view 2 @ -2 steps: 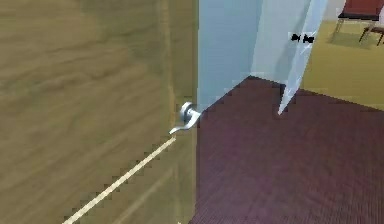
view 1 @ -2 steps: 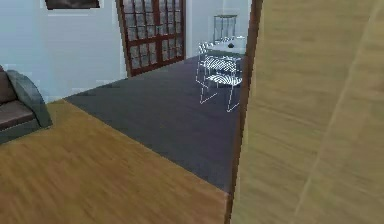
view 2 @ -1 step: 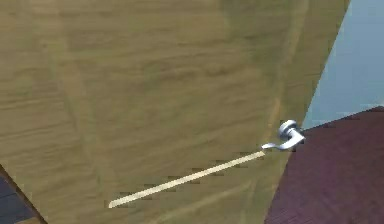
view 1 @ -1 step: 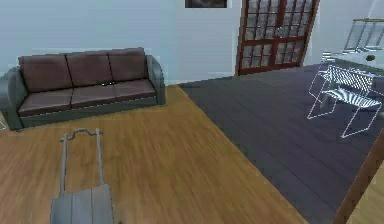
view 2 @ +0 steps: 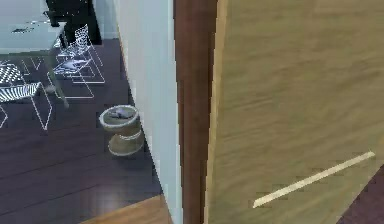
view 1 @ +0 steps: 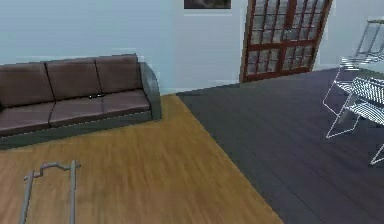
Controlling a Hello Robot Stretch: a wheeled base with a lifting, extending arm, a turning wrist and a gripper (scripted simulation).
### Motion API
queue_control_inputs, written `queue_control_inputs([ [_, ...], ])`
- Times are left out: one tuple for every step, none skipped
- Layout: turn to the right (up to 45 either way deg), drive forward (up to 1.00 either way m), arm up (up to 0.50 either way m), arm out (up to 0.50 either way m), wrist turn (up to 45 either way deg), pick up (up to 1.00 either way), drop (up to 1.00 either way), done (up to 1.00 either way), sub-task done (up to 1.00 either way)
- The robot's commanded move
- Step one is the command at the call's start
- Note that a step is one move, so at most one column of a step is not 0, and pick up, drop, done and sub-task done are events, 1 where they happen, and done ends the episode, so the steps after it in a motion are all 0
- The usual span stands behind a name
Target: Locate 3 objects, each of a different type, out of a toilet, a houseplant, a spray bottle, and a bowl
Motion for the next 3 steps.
queue_control_inputs([
  [24.0, 0.0, 0.0, 0.0, 0.0, 0.0, 0.0, 0.0, 0.0],
  [0.0, 1.0, 0.0, 0.0, 0.0, 0.0, 0.0, 0.0, 0.0],
  [3.0, 0.0, 0.0, 0.0, 0.0, 0.0, 0.0, 0.0, 0.0],
])
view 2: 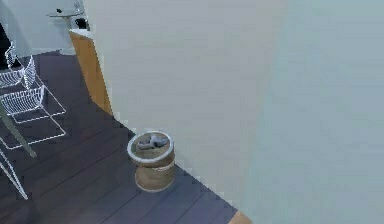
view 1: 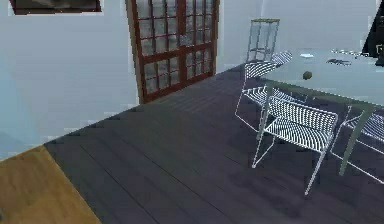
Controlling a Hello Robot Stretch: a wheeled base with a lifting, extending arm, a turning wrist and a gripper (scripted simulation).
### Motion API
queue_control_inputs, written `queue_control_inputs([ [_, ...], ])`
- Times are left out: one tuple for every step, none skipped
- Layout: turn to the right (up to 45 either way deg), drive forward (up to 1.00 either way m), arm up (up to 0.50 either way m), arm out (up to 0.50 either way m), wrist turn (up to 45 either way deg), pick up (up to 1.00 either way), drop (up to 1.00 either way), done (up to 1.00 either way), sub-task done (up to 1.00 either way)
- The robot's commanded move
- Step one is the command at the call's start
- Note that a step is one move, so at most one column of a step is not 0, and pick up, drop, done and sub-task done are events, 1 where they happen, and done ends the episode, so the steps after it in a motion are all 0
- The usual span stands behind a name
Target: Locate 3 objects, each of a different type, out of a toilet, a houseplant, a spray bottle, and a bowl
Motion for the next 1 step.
queue_control_inputs([
  [-6.0, 0.0, 0.0, 0.0, 0.0, 0.0, 0.0, 0.0, 0.0],
])
